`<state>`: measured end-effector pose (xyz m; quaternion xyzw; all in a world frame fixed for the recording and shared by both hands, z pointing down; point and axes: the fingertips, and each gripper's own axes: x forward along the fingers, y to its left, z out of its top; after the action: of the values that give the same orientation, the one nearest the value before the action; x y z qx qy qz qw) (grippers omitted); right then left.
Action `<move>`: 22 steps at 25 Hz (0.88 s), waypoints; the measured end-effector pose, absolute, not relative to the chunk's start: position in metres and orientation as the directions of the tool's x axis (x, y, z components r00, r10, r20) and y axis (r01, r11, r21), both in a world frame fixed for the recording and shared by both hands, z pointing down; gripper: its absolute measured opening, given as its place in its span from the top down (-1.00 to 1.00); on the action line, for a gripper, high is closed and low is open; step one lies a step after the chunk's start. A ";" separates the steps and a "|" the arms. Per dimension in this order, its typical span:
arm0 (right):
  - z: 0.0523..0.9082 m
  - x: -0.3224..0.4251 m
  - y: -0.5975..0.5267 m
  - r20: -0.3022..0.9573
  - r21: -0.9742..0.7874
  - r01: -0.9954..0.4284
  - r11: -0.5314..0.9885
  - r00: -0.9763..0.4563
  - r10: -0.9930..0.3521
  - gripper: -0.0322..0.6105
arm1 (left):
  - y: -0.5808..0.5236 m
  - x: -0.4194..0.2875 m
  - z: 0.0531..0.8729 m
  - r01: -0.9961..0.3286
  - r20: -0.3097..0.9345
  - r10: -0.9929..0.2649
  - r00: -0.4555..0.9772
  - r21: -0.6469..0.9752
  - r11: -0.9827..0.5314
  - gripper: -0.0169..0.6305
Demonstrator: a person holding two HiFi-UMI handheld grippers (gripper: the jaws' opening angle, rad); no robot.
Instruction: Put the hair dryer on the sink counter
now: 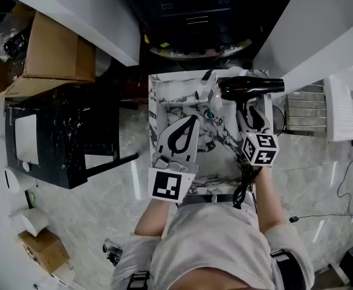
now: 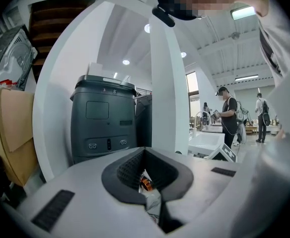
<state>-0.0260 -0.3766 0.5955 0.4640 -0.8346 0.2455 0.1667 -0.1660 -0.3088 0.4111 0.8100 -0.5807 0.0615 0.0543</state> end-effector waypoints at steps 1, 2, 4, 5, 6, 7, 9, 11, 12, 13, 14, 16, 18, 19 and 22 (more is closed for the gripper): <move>0.588 -0.026 -0.375 0.490 -0.255 -0.853 0.456 -0.520 -0.699 0.29 | -0.309 -0.164 0.410 -0.945 0.159 -0.932 0.325 0.012 -0.328 0.91; 0.581 -0.026 -0.372 0.476 -0.252 -0.848 0.466 -0.528 -0.703 0.32 | -0.309 -0.162 0.409 -0.942 0.155 -0.930 0.333 0.007 -0.336 0.91; 0.566 -0.025 -0.367 0.455 -0.229 -0.843 0.486 -0.534 -0.713 0.54 | -0.308 -0.158 0.407 -0.936 0.144 -0.926 0.348 0.001 -0.351 0.91; 0.558 -0.024 -0.364 0.445 -0.213 -0.844 0.493 -0.533 -0.720 0.70 | -0.308 -0.156 0.406 -0.933 0.139 -0.924 0.355 0.001 -0.359 0.91; 0.551 -0.023 -0.361 0.435 -0.199 -0.844 0.497 -0.531 -0.727 0.81 | -0.307 -0.154 0.404 -0.931 0.134 -0.922 0.363 0.001 -0.366 0.91; 0.543 -0.022 -0.359 0.425 -0.190 -0.845 0.500 -0.530 -0.734 0.84 | -0.306 -0.152 0.403 -0.928 0.129 -0.920 0.370 0.001 -0.373 0.91; 0.529 -0.021 -0.353 0.410 -0.178 -0.845 0.504 -0.529 -0.743 0.87 | -0.305 -0.148 0.399 -0.921 0.118 -0.915 0.386 -0.001 -0.389 0.91; 0.515 -0.019 -0.346 0.398 -0.170 -0.843 0.510 -0.532 -0.747 0.87 | -0.302 -0.144 0.396 -0.915 0.106 -0.910 0.401 -0.001 -0.404 0.91; 0.508 -0.017 -0.342 0.390 -0.168 -0.842 0.512 -0.534 -0.750 0.87 | -0.301 -0.142 0.394 -0.912 0.101 -0.907 0.409 -0.002 -0.411 0.91; 0.501 -0.016 -0.339 0.382 -0.166 -0.842 0.513 -0.535 -0.754 0.87 | -0.299 -0.140 0.392 -0.909 0.096 -0.905 0.415 -0.002 -0.418 0.91; 0.494 -0.014 -0.335 0.373 -0.164 -0.842 0.514 -0.535 -0.758 0.87 | -0.297 -0.139 0.391 -0.906 0.091 -0.902 0.422 -0.003 -0.424 0.91; 0.479 -0.010 -0.329 0.351 -0.163 -0.842 0.515 -0.537 -0.767 0.87 | -0.294 -0.136 0.388 -0.900 0.085 -0.897 0.434 -0.008 -0.437 0.91; 0.463 -0.007 -0.321 0.325 -0.167 -0.841 0.514 -0.539 -0.777 0.87 | -0.289 -0.132 0.385 -0.893 0.080 -0.891 0.447 -0.014 -0.450 0.91; 0.455 -0.005 -0.317 0.311 -0.172 -0.841 0.514 -0.541 -0.781 0.87 | -0.286 -0.130 0.384 -0.889 0.076 -0.887 0.455 -0.019 -0.458 0.91; 0.433 -0.002 -0.304 0.270 -0.182 -0.838 0.514 -0.545 -0.794 0.87 | -0.277 -0.126 0.378 -0.878 0.065 -0.877 0.475 -0.037 -0.478 0.91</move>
<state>-0.0018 -0.3042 0.4327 0.4707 -0.8666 0.1467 0.0763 -0.1256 -0.2774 0.3782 0.8588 -0.5109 0.0377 0.0006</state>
